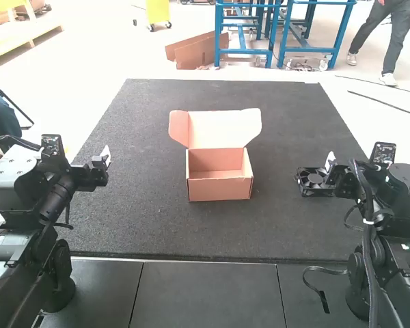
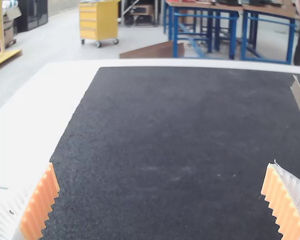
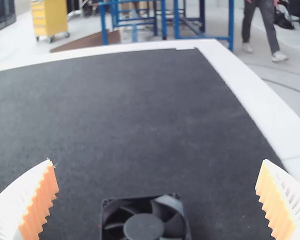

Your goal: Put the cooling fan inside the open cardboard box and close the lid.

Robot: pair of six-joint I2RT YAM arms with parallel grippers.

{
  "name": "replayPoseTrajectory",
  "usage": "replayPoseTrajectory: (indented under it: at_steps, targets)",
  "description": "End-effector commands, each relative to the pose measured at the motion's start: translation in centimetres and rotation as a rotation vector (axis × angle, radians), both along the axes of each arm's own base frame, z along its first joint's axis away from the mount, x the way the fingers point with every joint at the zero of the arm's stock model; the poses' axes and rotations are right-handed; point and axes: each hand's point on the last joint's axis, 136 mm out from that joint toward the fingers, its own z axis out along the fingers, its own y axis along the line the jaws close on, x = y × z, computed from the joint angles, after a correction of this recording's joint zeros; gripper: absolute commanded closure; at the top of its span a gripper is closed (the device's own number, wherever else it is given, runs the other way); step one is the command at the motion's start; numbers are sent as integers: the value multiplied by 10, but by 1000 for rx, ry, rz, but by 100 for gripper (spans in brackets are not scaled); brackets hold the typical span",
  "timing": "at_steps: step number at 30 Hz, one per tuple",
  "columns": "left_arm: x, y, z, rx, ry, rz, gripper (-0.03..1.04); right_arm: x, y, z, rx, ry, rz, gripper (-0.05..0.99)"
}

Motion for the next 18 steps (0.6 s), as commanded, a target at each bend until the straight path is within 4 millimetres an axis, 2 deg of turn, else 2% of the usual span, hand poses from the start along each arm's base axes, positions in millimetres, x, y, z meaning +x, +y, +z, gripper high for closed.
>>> replayPoseTrajectory:
  at_steps: [1,18]
  targets:
    - [0,1,2,11,-16,3,5,0,2,-1,8,0,8,2]
    - [0,1,6,14,-34,4,5,0,2,4,22,-20,6,2]
